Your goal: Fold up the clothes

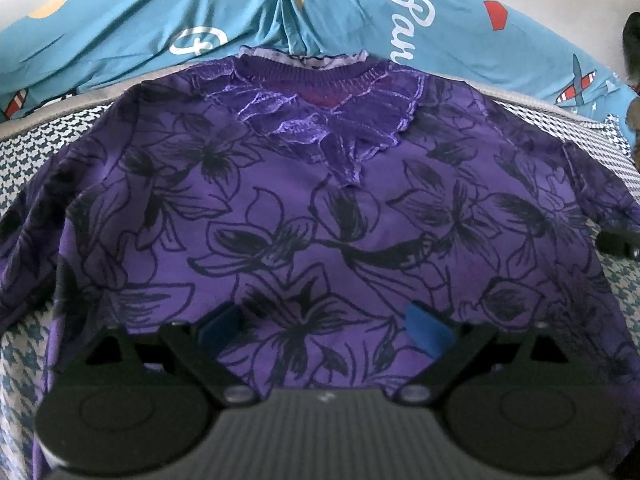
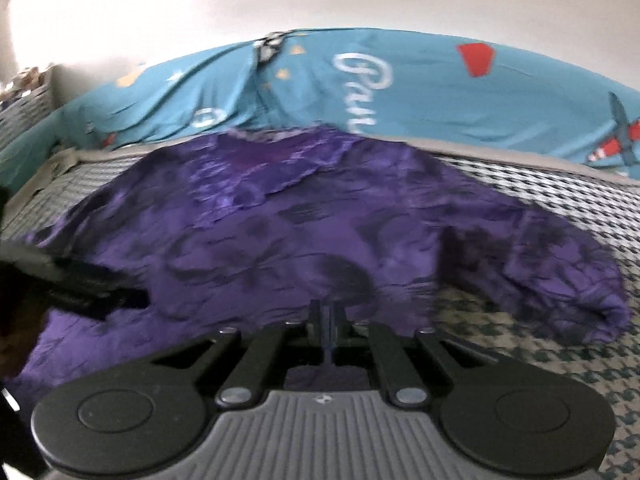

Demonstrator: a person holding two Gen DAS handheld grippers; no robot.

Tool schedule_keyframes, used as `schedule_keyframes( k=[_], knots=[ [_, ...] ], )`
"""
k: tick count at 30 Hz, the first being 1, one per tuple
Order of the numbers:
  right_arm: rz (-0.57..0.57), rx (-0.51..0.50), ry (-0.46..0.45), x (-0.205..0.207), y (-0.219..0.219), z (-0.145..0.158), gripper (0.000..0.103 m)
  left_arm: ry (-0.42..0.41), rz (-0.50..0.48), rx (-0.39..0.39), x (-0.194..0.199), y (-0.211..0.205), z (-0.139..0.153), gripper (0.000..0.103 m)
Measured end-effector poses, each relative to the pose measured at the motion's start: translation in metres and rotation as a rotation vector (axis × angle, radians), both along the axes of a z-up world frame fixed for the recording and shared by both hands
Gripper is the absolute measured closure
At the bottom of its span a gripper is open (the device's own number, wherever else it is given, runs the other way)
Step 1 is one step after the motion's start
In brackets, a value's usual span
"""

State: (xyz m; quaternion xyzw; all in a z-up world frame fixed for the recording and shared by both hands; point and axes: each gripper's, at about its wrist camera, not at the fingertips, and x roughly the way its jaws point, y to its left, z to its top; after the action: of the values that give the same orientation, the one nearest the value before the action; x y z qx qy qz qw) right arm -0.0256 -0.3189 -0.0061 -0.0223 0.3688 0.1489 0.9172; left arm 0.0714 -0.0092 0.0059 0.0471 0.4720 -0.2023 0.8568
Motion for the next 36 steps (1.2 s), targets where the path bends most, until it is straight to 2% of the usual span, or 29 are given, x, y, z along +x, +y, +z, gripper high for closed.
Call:
schedule_keyframes(
  k=[8, 10, 12, 18, 26, 29, 31, 33, 34, 35, 36],
  knots=[
    [-0.175, -0.061, -0.051, 0.024, -0.052, -0.006, 0.089, -0.004, 0.014, -0.001, 0.002, -0.003, -0.004, 0.009],
    [-0.229, -0.078, -0.078, 0.029, -0.066, -0.008, 0.08, -0.001, 0.013, 0.0, 0.002, -0.003, -0.004, 0.009],
    [-0.277, -0.091, -0.101, 0.034, -0.078, -0.009, 0.063, 0.001, 0.012, 0.001, 0.002, -0.003, -0.005, 0.009],
    [-0.319, -0.084, -0.103, 0.054, -0.094, -0.02, 0.059, 0.007, 0.009, 0.002, 0.001, -0.005, -0.007, 0.009],
    [-0.335, -0.159, -0.059, 0.075, -0.091, -0.044, 0.056, 0.002, 0.004, 0.015, 0.0, -0.009, -0.009, 0.008],
    [-0.345, -0.185, -0.059, 0.079, -0.091, -0.05, 0.057, -0.007, -0.001, 0.026, -0.001, -0.012, -0.011, 0.007],
    [-0.348, -0.192, -0.064, 0.081, -0.091, -0.05, 0.067, -0.012, -0.006, 0.035, -0.003, -0.014, -0.013, 0.007],
    [-0.358, -0.185, -0.069, 0.081, -0.092, -0.047, 0.088, -0.017, -0.011, 0.044, -0.004, -0.016, -0.014, 0.006],
    [-0.364, -0.179, -0.071, 0.081, -0.093, -0.046, 0.091, -0.019, -0.012, 0.046, -0.004, -0.017, -0.014, 0.006],
    [-0.374, -0.177, -0.076, 0.08, -0.094, -0.043, 0.101, -0.021, -0.013, 0.047, -0.004, -0.017, -0.014, 0.006],
    [-0.394, -0.183, -0.083, 0.08, -0.096, -0.041, 0.102, -0.023, -0.013, 0.049, -0.005, -0.018, -0.014, 0.006]
  ],
)
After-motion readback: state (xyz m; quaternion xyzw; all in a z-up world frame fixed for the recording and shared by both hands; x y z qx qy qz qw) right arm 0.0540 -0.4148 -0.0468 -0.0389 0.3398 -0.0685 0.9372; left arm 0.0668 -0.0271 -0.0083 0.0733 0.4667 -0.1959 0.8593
